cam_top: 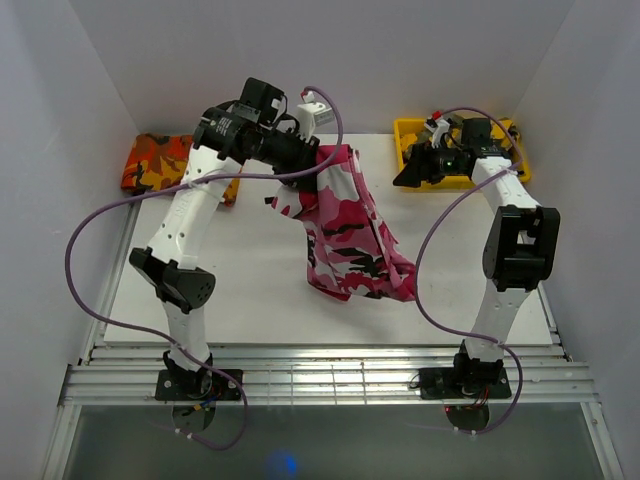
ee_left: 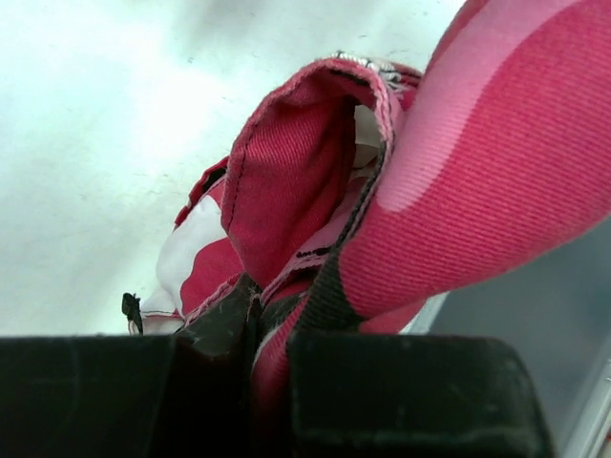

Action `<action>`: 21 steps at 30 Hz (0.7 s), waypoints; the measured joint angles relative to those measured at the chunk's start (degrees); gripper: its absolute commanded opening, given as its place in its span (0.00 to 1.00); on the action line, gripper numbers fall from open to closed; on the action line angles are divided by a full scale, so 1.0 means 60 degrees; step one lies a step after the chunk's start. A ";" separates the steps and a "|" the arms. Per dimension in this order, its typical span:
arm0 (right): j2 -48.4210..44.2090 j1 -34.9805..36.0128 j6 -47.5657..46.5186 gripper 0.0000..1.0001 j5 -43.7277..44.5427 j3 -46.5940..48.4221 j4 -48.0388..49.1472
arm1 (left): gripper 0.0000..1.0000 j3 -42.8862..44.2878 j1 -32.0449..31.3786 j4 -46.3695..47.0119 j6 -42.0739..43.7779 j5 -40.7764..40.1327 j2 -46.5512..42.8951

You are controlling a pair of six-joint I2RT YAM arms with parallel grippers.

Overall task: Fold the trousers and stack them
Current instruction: Neatly place the folded trousers to the corner

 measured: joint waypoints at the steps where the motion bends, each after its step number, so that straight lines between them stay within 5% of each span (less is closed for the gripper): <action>1: -0.0044 0.0047 -0.0095 0.90 -0.0029 0.0000 -0.0095 | 0.00 -0.0018 -0.0015 -0.0025 -0.0066 0.0131 0.0076; 10: 0.0138 0.0197 -0.0324 0.90 -0.0007 -0.0040 -0.0681 | 0.00 0.0597 0.0568 0.0280 -0.0947 -0.0040 0.3319; 16: 0.0295 0.0197 -0.0477 0.90 0.0426 -0.0022 -0.0936 | 0.00 0.0565 0.2743 0.0874 -0.1071 0.0182 0.6211; 21: 0.0270 0.0240 -0.0499 0.91 0.0361 0.0026 -0.0892 | 0.00 -0.1235 0.4637 0.1796 -0.0838 0.0943 0.6357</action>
